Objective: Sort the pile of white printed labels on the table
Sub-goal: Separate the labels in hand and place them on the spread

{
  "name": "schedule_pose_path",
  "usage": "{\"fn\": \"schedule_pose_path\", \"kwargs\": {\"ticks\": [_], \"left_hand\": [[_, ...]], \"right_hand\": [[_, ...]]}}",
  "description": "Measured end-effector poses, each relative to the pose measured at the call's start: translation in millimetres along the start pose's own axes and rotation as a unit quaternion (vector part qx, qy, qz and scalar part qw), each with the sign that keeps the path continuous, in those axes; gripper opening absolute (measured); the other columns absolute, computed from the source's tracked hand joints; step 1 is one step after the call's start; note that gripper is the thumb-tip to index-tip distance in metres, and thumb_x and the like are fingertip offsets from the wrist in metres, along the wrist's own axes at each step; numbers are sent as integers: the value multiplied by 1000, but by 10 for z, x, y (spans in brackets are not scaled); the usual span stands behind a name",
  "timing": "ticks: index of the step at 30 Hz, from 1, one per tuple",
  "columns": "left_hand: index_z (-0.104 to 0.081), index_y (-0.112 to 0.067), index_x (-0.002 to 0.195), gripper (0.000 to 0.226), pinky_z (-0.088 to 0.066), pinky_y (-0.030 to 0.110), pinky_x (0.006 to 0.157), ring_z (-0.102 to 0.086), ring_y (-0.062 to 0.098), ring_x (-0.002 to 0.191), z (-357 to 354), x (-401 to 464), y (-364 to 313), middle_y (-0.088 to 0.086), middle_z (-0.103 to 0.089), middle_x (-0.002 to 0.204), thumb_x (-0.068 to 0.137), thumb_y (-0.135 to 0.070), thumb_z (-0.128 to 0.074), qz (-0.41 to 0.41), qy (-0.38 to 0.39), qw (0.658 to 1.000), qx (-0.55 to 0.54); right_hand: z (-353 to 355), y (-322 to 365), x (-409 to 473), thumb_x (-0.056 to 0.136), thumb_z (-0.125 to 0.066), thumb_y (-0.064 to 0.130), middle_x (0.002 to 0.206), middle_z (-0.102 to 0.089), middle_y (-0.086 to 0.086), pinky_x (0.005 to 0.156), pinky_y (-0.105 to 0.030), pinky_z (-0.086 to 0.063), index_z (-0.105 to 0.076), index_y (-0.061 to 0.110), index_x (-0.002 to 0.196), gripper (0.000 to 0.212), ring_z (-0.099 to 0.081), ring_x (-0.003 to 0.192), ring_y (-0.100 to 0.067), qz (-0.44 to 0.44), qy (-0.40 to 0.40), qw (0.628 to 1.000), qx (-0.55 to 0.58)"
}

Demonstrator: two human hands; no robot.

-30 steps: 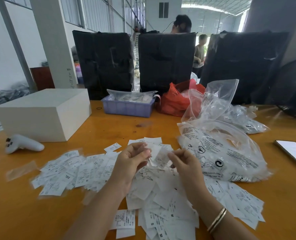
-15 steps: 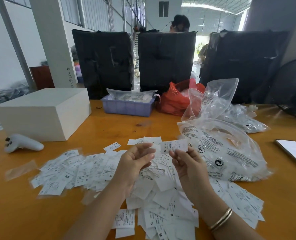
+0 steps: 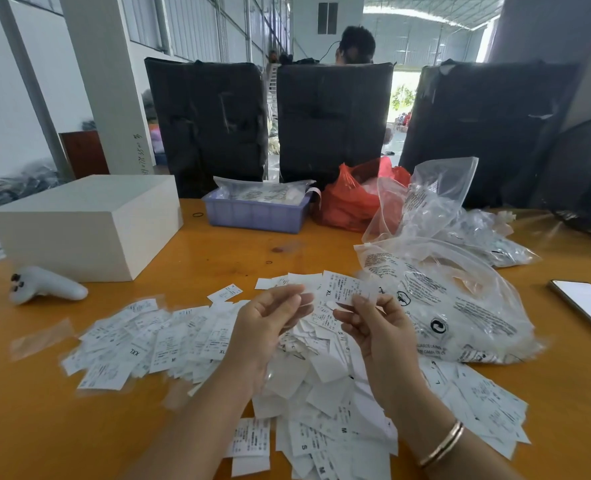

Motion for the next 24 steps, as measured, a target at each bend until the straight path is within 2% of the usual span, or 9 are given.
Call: {"fn": "schedule_pose_path", "kwargs": {"ticks": [8,15,17,20,24], "left_hand": [[-76,-27,92,21,-54,15,72,-72,15,91,-24,-26,-46,2,-76,95,79,-36,-62,-15,19,999,36],[-74,-22,100,22,-52,12,68,-72,13,89,-36,-41,-70,3,-76,95,81,-27,-62,-6,32,999,21],[-74,-22,98,24,-52,11,68,-72,14,88,-45,-47,-68,4,-76,93,78,-29,-63,-3,27,999,17],[-77,-25,90,15,-52,12,68,-72,14,87,-37,-38,-60,6,-76,90,85,-22,-64,6,13,1000,14],[-75,-22,95,16,-52,12,68,-72,14,88,-16,-30,-59,4,-76,91,88,-18,-62,10,20,999,26]], "right_hand": [[-51,66,19,85,-63,4,74,-71,-11,56,-21,-54,-55,10,82,10,-71,68,-23,38,22,998,-51],[-36,123,38,86,-62,6,79,-72,-12,56,-21,-54,-54,11,83,10,-71,70,-24,63,28,995,-66],[-50,114,29,87,-61,5,79,-73,-12,56,-21,-54,-54,11,83,11,-71,69,-24,66,36,993,-91],[-68,110,21,87,-62,4,76,-73,-11,55,-20,-53,-53,11,80,13,-71,68,-24,74,54,987,-135],[-52,128,33,87,-61,3,74,-72,-9,56,-20,-53,-52,8,81,12,-71,69,-23,89,56,981,-163]]}}
Point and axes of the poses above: each hand's wrist, its own x-axis towards the middle knuckle, its own z-axis out of the back of the hand, y = z × x, the point moved 3 cm from there along x, towards the middle knuckle
